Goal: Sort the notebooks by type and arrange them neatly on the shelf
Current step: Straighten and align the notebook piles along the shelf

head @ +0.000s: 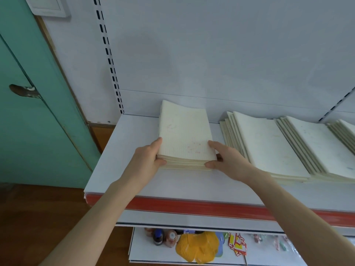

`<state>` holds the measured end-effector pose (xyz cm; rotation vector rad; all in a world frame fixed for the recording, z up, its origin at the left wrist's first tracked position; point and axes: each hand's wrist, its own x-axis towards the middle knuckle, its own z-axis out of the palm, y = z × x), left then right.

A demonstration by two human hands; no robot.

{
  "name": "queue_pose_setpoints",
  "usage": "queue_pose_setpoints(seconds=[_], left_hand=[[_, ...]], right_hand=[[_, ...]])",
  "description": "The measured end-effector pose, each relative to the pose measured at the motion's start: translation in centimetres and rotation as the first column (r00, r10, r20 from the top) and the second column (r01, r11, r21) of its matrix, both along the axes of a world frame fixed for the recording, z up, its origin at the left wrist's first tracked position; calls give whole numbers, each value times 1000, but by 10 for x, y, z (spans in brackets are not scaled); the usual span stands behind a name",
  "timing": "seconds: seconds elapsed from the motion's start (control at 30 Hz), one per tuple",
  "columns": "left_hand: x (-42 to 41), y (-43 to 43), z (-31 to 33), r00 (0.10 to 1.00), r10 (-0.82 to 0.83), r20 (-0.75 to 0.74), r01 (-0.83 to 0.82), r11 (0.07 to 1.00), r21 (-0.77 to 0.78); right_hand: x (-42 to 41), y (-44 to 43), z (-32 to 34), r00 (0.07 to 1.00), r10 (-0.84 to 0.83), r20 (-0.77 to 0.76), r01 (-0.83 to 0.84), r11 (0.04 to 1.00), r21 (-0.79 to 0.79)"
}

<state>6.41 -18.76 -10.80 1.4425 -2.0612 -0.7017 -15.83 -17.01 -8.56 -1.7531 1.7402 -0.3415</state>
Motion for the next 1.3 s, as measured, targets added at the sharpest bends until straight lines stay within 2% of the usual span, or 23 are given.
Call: queue_pose_setpoints(seconds=[0.23,0.4,0.5,0.57,0.63,0.7,0.8,0.93,1.13,1.3], left_hand=[[5,-6,0,997,26,-75,-22,998,60],[3,-5,3,1000,0,15,-1,998,56],[0,-7,12,1000,23,-13,-22,996,92],[-3,-19,16,988,136,-71,-132,989,59],[-10,-41,19,967,225,-118,-213,972,102],[-19,-65,22,960,241,-141,-213,959,187],[-30,-89,17,971,196,-133,-158,954,254],[-33,-93,12,960,220,-171,-174,953,247],[-30,-89,6,950,210,-232,-150,956,251],[-32,-99,6,956,166,-243,-96,957,275]], right_hand=[[-7,-7,-4,999,-19,41,17,999,38],[-9,-11,-8,996,-31,88,26,998,56],[-11,-12,0,985,-22,174,7,996,88],[-7,-19,7,975,-76,207,74,997,21],[-3,-37,10,970,-163,182,182,979,-94],[2,-60,9,969,-214,120,230,963,-139],[10,-90,2,959,-263,109,274,957,-100],[17,-108,-14,920,-337,201,353,934,-47],[19,-108,-24,902,-357,243,388,917,-96],[14,-109,-29,808,-385,446,438,899,-17]])
